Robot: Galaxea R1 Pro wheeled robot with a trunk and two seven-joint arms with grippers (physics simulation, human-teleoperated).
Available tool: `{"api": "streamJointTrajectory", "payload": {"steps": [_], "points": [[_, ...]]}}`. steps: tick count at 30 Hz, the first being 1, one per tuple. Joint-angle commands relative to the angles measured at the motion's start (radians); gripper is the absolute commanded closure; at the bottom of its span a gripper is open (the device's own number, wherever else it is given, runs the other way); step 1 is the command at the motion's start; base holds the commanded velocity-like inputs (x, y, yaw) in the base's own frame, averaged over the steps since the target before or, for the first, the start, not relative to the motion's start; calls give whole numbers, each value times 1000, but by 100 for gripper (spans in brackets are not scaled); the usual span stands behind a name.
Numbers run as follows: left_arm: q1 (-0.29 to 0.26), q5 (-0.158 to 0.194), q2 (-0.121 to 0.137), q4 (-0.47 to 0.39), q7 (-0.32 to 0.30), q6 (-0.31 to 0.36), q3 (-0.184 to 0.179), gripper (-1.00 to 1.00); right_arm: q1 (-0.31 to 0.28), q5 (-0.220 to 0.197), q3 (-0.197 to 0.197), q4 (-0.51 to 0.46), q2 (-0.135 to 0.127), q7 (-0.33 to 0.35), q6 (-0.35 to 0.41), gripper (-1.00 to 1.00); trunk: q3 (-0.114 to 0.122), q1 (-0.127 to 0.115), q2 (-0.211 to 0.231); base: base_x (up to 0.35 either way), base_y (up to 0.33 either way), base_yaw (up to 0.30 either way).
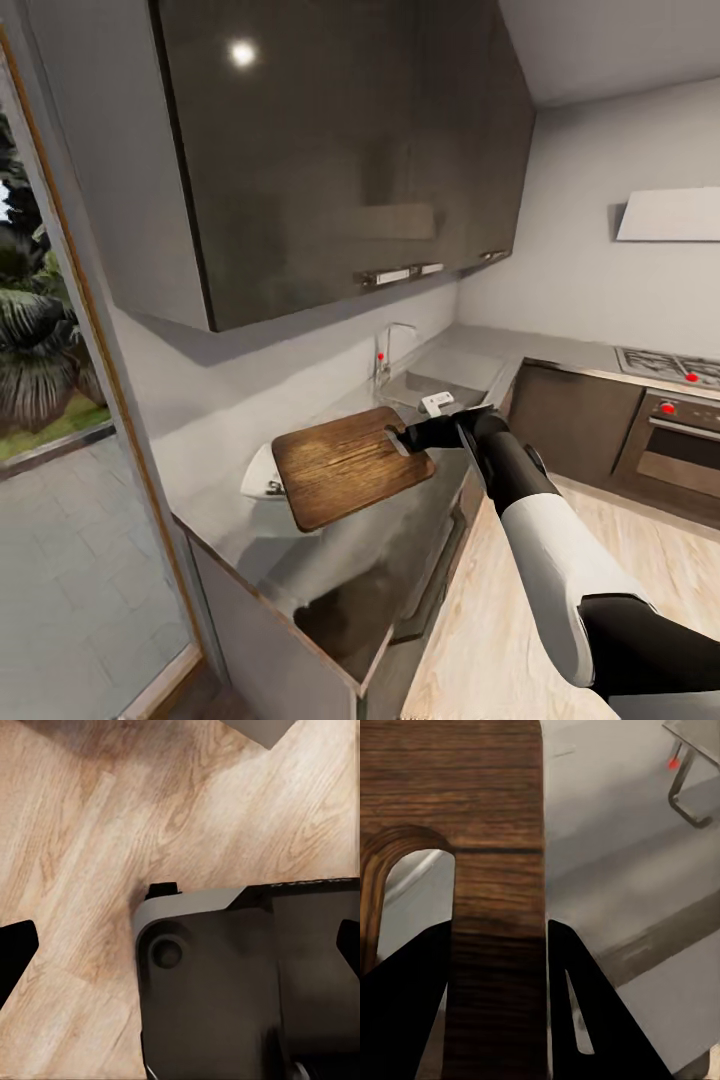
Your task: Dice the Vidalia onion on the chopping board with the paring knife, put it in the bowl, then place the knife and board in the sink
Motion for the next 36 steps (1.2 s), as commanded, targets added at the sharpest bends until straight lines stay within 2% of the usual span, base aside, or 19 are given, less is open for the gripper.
{"api": "streamJointTrajectory", "payload": {"steps": [1, 18, 36], "points": [[-1, 8, -1, 5, 1, -8, -8, -100, -1, 5, -1, -2, 0, 8, 3, 100, -2, 0, -1, -166, -279, 195], [-1, 8, -4, 4, 1, -6, -8, -100, 0, 5, -1, -2, -2, 11, 3, 100, -21, 0, -1, -113, -299, 192], [-1, 9, -4, 3, 1, -8, -7, -100, 0, 2, 1, -2, 1, 13, 3, 100, -41, 0, -1, 46, -314, 191]]}}
